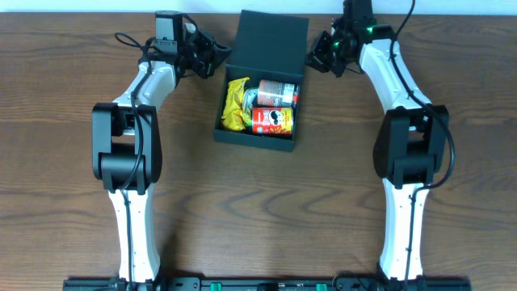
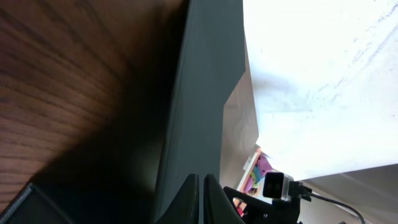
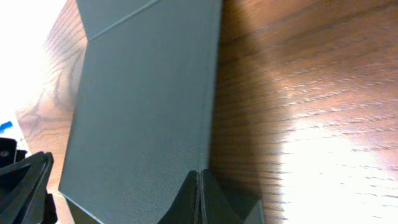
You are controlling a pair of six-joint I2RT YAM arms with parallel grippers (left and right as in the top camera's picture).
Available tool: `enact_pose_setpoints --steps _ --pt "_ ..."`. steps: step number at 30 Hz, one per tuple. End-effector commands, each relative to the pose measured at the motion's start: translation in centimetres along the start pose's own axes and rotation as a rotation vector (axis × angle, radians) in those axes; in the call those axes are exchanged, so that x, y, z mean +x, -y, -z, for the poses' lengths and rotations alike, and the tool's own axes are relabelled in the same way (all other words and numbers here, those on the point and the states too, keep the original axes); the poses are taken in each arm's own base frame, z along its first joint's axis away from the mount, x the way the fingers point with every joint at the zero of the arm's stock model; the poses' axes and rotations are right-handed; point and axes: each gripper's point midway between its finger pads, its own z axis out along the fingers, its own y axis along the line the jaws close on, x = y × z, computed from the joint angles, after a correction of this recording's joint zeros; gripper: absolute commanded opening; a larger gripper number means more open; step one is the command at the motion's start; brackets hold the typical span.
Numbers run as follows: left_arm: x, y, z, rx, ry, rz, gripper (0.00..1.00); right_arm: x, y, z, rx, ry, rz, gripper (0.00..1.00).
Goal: Pack container
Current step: 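Grip the raised box lid with both grippers and start closing it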
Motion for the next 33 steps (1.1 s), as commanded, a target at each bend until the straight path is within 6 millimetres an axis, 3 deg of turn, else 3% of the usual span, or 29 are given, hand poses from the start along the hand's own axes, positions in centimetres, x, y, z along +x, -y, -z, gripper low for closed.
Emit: enact_pose_setpoints --steps 1,6,9,12,16,22,33 --pt "-0.1 0.2 0.1 0.005 -0.001 -0.034 0.06 -0.3 2.0 -0.7 0.03 -0.013 -0.007 0.01" --pt "-2.6 -0.5 0.9 -0.026 0.104 -0.061 0.06 -0.6 3.0 -0.4 0.064 -0.006 -0.019 0.01" --pt "-4.2 -2.7 1.7 -0.112 0.171 -0.064 0.06 -0.3 4.1 -0.3 0.115 -0.008 -0.034 0.01" --pt "-4.8 -4.8 2.3 -0.205 0.212 -0.058 0.06 -0.1 4.0 -0.5 0.121 -0.009 -0.028 0.01" --pt "-4.5 -5.0 2.1 -0.217 0.203 -0.071 0.06 0.5 3.1 -1.2 0.118 -0.01 -0.016 0.01" --pt "-2.3 -4.4 0.5 -0.216 0.162 -0.099 0.06 2.0 2.5 -3.1 0.124 -0.04 -0.026 0.01" --pt "0.4 -2.2 -1.2 -0.132 0.073 -0.135 0.06 2.3 1.4 -3.4 0.08 -0.049 -0.074 0.01"
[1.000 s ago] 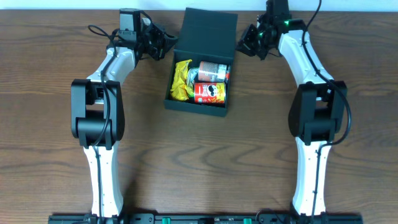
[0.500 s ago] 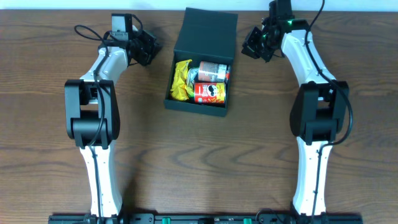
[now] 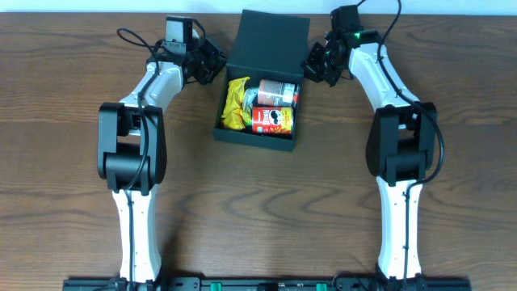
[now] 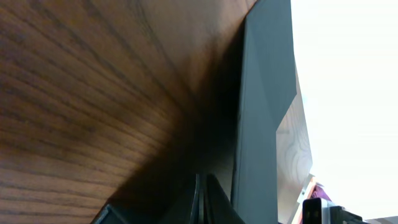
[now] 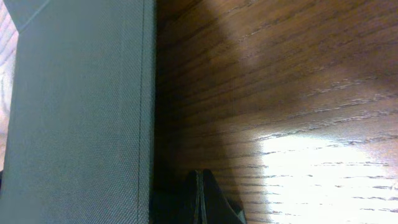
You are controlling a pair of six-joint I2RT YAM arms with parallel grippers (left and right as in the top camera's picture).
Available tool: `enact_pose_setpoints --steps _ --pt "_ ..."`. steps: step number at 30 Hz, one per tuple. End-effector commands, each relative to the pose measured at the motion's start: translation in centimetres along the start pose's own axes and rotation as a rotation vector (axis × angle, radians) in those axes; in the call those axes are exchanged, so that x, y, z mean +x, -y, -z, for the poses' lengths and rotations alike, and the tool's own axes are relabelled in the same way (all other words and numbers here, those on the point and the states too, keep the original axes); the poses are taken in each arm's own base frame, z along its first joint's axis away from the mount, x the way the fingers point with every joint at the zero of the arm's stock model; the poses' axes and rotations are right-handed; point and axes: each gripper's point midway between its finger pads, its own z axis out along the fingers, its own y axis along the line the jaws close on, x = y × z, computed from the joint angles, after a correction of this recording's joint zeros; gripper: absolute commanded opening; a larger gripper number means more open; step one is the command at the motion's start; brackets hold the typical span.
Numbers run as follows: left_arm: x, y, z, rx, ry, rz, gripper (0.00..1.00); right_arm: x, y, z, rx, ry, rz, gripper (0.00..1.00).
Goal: Pack container
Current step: 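Grip the raised box lid with both grippers and start closing it, then swing the lid forward with both grippers down onto the box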
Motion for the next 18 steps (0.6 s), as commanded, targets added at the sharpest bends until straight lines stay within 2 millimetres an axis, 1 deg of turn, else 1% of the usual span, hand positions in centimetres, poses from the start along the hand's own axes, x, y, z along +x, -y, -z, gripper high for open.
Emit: enact_pose_setpoints --steps 1,4,8,11,14,18 --pt "1.2 1.3 -0.1 0.052 -0.06 -0.02 0.06 0.4 -0.6 -0.4 -0.028 -0.02 -0.016 0.01" --pt "1.1 2.1 0.1 0.093 -0.073 -0.035 0.06 0.0 -1.3 -0.2 -0.071 -0.021 -0.031 0.01" --pt "1.3 3.0 0.5 0.144 -0.11 -0.029 0.06 -0.6 -2.8 0.3 -0.162 -0.028 -0.055 0.01" --pt "1.4 3.7 0.9 0.182 -0.139 -0.019 0.06 -1.0 -3.3 0.6 -0.201 -0.032 -0.081 0.01" --pt "1.6 4.5 1.2 0.222 -0.164 -0.019 0.06 -0.9 -3.8 0.8 -0.231 -0.048 -0.091 0.01" --pt "2.0 5.0 1.4 0.245 -0.191 -0.003 0.06 -0.4 -4.4 0.9 -0.261 -0.078 -0.095 0.01"
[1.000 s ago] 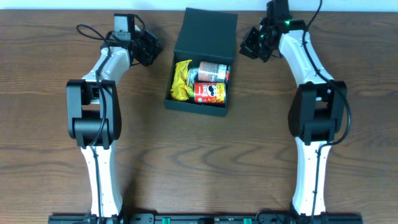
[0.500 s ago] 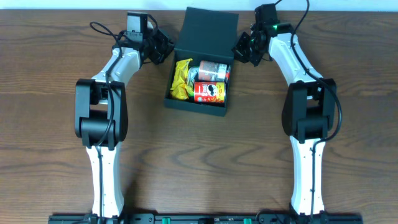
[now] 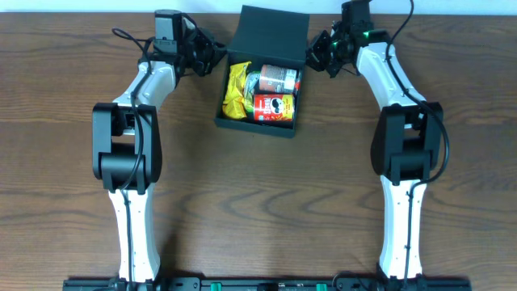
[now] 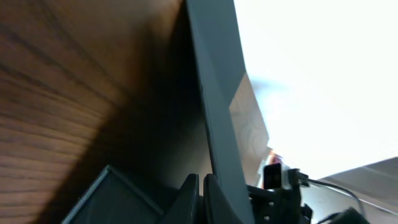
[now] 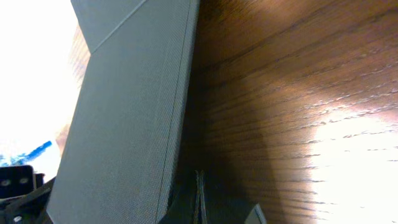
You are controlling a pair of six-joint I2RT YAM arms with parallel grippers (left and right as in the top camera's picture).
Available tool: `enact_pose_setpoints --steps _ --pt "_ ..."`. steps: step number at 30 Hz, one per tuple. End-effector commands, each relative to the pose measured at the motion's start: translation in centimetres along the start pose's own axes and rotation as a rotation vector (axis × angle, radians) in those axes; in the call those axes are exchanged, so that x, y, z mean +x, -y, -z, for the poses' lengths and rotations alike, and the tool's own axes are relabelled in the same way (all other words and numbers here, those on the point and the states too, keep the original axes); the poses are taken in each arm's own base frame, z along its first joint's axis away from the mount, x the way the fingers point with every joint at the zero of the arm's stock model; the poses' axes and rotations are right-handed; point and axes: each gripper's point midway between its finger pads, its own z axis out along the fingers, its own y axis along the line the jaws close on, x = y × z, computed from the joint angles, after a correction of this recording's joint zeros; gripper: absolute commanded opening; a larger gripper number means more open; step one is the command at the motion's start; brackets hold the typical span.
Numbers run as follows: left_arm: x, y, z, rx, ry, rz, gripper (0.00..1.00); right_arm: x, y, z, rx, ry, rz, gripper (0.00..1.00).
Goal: Pack container
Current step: 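Swing the lid forward with both grippers down onto the box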
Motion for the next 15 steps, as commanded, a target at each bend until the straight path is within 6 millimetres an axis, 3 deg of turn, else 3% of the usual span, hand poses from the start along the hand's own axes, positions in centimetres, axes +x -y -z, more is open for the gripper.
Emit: enact_pose_setpoints --steps 1,6,8,15 --pt "2.7 1.6 -0.5 0.059 -0.122 0.005 0.06 2.1 -1.5 -0.6 -0.066 -0.091 -0.016 0.01" --pt "3.8 1.8 -0.4 0.073 -0.181 0.003 0.06 2.9 -1.7 -0.5 -0.079 -0.134 -0.028 0.01" --pt "4.3 1.0 -0.3 0.048 -0.203 -0.001 0.06 3.4 -1.2 -0.4 -0.063 -0.157 -0.046 0.01" --pt "6.3 -5.5 0.6 -0.203 -0.245 -0.013 0.06 4.7 0.6 -0.2 0.004 -0.202 -0.036 0.01"
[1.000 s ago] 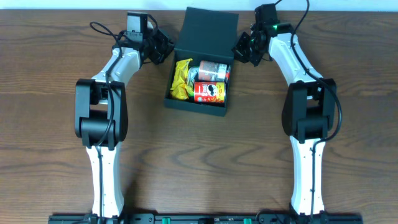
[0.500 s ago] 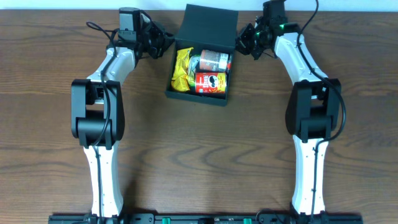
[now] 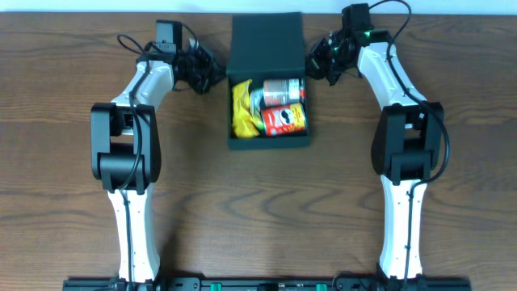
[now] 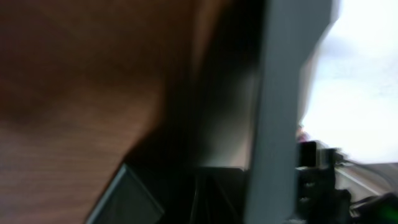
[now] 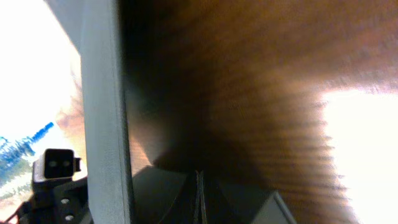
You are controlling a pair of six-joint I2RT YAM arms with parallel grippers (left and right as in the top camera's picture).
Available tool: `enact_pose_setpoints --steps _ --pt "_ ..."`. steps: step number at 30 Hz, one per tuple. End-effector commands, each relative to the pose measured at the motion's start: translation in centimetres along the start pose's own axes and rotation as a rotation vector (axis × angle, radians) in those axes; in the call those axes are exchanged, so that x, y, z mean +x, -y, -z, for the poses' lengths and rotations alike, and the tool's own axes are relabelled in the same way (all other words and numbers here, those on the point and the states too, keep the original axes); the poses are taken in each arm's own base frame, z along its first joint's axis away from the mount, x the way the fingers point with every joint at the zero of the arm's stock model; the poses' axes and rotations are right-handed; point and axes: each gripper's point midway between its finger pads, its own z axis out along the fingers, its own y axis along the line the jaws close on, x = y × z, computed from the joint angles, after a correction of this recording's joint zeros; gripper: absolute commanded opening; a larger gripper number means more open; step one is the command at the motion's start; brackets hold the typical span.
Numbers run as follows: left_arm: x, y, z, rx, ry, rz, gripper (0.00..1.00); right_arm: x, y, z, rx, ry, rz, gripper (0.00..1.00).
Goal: Pack container
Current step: 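Swing the lid forward with both grippers down onto the box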
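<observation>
In the overhead view a black box (image 3: 269,142) stands open at the table's back middle, square to the table. Its lid (image 3: 266,40) is raised behind it. Inside lie a yellow bag (image 3: 242,109), a silver-topped can (image 3: 283,88) and a red can (image 3: 285,120). My left gripper (image 3: 212,75) is shut at the lid's left side. My right gripper (image 3: 313,61) is shut at its right side. The lid's grey edge (image 4: 280,106) shows blurred in the left wrist view beside the shut gripper (image 4: 202,183). The right wrist view shows the lid (image 5: 102,118) left of the shut gripper (image 5: 200,183).
Brown wooden table (image 3: 73,162) all around the box. Both arms reach in from the front edge, their bases on a black rail (image 3: 258,284) at the near side. A white strip (image 3: 81,6) runs along the table's back edge, close behind the lid.
The box was slightly skewed and now stands square, its body a little nearer the front. My left gripper is lower and closer to the box's left wall. Both wrist views are blurred.
At first the box sat skewed, lid open to the back, with both shut grippers at the lid's sides. Later the grippers were closer in. Then the box stood a little further back, and now it is turned square with its contents unchanged.
</observation>
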Motion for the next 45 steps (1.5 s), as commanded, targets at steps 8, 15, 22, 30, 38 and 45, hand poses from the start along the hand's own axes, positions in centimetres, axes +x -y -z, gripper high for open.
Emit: enact_pose_setpoints --steps 8,15,22,30,38,45 --pt "1.3 -2.7 -0.3 -0.131 -0.023 -0.155 0.06 2.5 0.8 -0.6 0.042 -0.086 0.034 0.01" --pt "-2.1 -4.8 0.3 -0.277 0.176 -0.109 0.06 0.1 1.2 -0.8 0.097 0.044 0.083 0.01" --pt "-3.4 -1.8 -0.4 -0.176 0.243 -0.14 0.06 -0.4 -0.7 -1.6 0.052 0.092 0.134 0.01" --pt "-3.5 1.8 -0.6 -0.009 0.229 -0.089 0.06 0.2 -3.2 -1.6 -0.067 0.045 0.099 0.01" --pt "-3.3 4.1 -0.5 0.094 0.206 -0.07 0.06 -0.1 -4.1 -1.3 -0.113 0.043 0.087 0.01" --pt "-3.2 5.1 -0.2 0.143 0.18 -0.066 0.06 -1.5 -4.6 -0.1 -0.175 0.055 0.065 0.01"
